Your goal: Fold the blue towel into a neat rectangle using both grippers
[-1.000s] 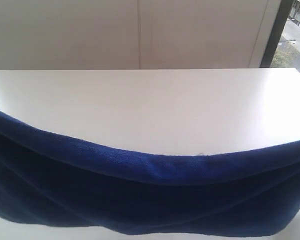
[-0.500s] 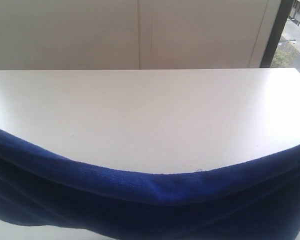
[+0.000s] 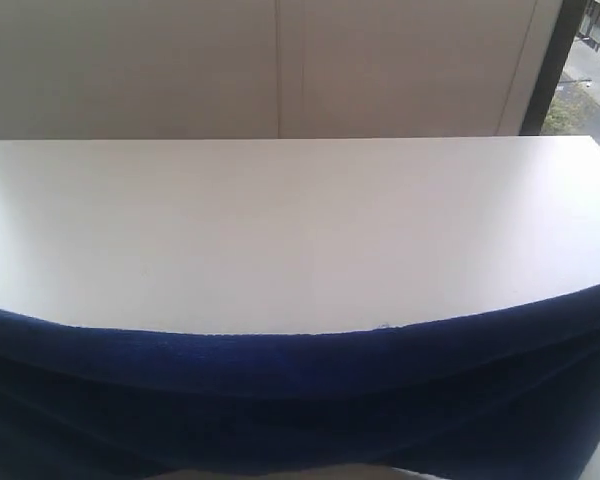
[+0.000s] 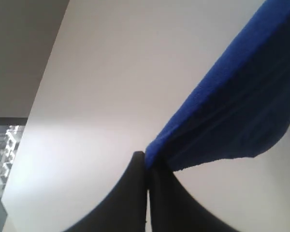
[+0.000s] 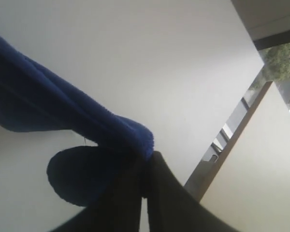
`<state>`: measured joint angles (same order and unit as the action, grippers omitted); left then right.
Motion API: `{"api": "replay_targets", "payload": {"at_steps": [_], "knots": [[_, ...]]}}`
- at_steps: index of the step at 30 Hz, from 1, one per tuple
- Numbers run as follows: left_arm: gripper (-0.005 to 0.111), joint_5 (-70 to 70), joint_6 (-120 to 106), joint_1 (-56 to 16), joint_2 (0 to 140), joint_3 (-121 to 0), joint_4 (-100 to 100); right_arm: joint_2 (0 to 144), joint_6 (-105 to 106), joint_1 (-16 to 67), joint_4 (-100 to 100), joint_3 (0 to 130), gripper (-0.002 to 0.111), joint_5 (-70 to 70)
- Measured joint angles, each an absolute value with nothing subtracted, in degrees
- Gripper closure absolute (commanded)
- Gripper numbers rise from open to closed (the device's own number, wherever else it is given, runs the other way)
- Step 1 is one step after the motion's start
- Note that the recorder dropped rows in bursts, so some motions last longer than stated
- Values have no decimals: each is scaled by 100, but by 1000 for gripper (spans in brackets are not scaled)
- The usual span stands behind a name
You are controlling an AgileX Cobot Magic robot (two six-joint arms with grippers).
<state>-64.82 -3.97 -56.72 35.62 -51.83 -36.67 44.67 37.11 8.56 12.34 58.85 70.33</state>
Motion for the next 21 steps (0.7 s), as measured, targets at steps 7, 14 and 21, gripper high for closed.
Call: {"api": "replay_targets", "payload": {"at_steps": [7, 14, 21], "knots": [[107, -6472, -143, -5672, 3562, -4572, -4648, 5269, 3595, 856, 1234, 5872, 108, 7033], [107, -6048, -49, -5672, 3593, -4044, -5024, 6194, 3423, 856, 1269, 5872, 108, 6549], [107, -5597, 545, -5672, 4054, -3690, -5965, 6832, 2822, 856, 1920, 5872, 108, 5665]]}}
